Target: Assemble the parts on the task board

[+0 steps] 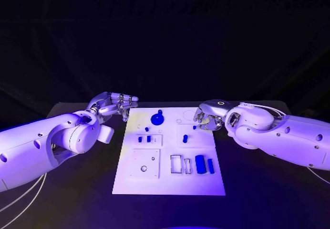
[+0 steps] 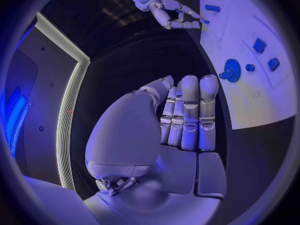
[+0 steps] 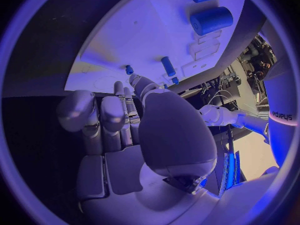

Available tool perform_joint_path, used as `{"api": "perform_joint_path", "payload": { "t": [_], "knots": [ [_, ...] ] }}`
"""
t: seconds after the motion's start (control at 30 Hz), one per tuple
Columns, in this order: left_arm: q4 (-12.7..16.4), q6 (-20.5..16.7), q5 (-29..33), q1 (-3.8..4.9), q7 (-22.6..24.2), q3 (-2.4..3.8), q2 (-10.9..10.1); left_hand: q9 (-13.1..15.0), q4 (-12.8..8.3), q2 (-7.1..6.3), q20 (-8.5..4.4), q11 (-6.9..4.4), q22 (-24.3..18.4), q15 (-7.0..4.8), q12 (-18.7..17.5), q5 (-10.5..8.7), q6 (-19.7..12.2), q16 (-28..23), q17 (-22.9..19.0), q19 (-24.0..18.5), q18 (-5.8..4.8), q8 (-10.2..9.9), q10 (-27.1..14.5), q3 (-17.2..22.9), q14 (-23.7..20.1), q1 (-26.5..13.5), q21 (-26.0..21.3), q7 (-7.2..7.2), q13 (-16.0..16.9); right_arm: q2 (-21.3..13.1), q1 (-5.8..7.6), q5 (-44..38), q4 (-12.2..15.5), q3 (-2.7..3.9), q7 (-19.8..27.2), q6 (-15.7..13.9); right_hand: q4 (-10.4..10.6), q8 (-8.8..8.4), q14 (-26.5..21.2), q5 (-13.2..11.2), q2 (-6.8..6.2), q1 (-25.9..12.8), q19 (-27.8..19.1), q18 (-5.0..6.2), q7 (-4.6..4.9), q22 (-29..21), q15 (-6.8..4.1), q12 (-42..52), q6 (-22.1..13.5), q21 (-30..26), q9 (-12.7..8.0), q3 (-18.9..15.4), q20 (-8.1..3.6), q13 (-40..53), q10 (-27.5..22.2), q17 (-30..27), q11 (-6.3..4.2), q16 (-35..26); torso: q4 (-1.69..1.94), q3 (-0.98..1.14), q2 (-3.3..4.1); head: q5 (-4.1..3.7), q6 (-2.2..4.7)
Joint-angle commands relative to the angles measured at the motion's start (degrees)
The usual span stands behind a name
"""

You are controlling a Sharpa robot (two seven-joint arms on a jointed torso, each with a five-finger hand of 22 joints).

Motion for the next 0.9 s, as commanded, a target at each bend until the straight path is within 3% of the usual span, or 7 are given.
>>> {"api": "perform_joint_path", "payload": {
  "t": [0.03,0.1,0.2,0.47,0.9],
  "knots": [
    [1.47,0.83,8.17,0.08,4.57,-0.01,-0.41,-0.07,-0.34,0.52,-0.02,0.14,-0.09,0.0,0.38,-0.09,-0.05,-0.25,-0.13,-0.32,0.43,0.26,-0.38,-0.06,-0.36,0.01,-0.35,0.22,0.0,0.43,-0.2,-5.01,-0.21,-0.01,-2.2,1.94,-0.05,-0.23,2.33,0.08,-0.76,-0.33,1.02,-0.7,-0.3,1.9,-0.11,-0.02,-0.25,1.77,0.16,0.61,0.13,0.08,-0.06,1.4,-0.09,1.51,0.02,-0.02,0.22,0.18,-0.18],
    [2.33,0.83,8.6,0.08,4.87,-0.02,-0.72,-0.07,-0.34,0.52,-0.02,0.14,-0.09,0.0,0.38,-0.09,-0.05,-0.25,-0.13,-0.32,0.43,0.26,-0.38,-0.06,-0.36,0.01,-0.35,0.22,0.0,0.75,-0.4,-5.2,-0.32,-0.03,-2.23,2.07,-0.1,-0.22,2.27,0.11,-0.82,-0.56,0.98,-0.89,-0.29,3.71,-0.09,0.0,-0.21,3.43,0.31,1.21,0.23,0.11,-0.06,2.5,-0.05,2.78,-0.01,-0.13,0.22,0.2,-0.23],
    [3.07,0.82,8.91,0.09,5.11,-0.03,-1.01,-0.08,-0.41,0.56,-0.02,0.13,-0.17,-0.01,0.45,-0.09,-0.02,-0.28,-0.19,-0.31,0.44,0.29,-0.37,-0.08,-0.35,0.05,-0.44,0.21,0.02,1.22,-0.65,-5.32,-0.56,-0.04,-2.18,2.18,-0.24,-0.19,2.28,0.11,-0.91,-0.68,1.47,-1.45,-0.18,7.76,0.02,0.07,-0.06,7.16,0.47,1.75,0.27,0.16,0.19,3.62,0.01,4.04,-0.05,-0.06,0.22,0.22,-0.3],
    [3.54,0.97,9.0,0.09,4.95,-0.04,-1.25,-0.13,-0.43,0.7,-0.03,0.06,-0.65,-0.03,0.9,-0.29,0.26,-0.36,-0.57,-0.23,0.48,0.59,-0.26,-0.53,-0.26,-0.34,-0.96,0.1,0.11,2.32,-1.21,-5.31,-1.36,-0.05,-2.16,2.62,-0.6,-0.31,2.31,0.62,-1.07,-0.98,1.68,-2.07,0.68,12.79,0.45,-0.08,-0.01,11.73,0.63,3.35,0.5,-0.07,0.17,6.3,0.55,6.95,0.02,-0.02,0.17,0.25,-0.53],
    [3.4,0.83,8.04,0.1,3.53,-0.04,-1.1,-0.15,-0.58,0.69,-0.07,-0.02,-0.89,-0.08,1.09,-0.31,0.37,-0.39,-0.72,-0.21,0.52,0.71,-0.22,-0.69,-0.22,-0.34,-1.21,0.02,0.15,3.82,-2.12,-5.11,-2.67,-0.08,-1.97,4.05,-1.76,0.23,2.25,1.41,-0.1,-0.32,2.59,-2.99,0.12,18.96,-0.06,0.25,1.95,17.35,1.26,5.54,0.45,0.04,2.05,7.85,-0.06,8.79,-0.05,-0.01,0.14,0.64,-0.69]
  ]
}}
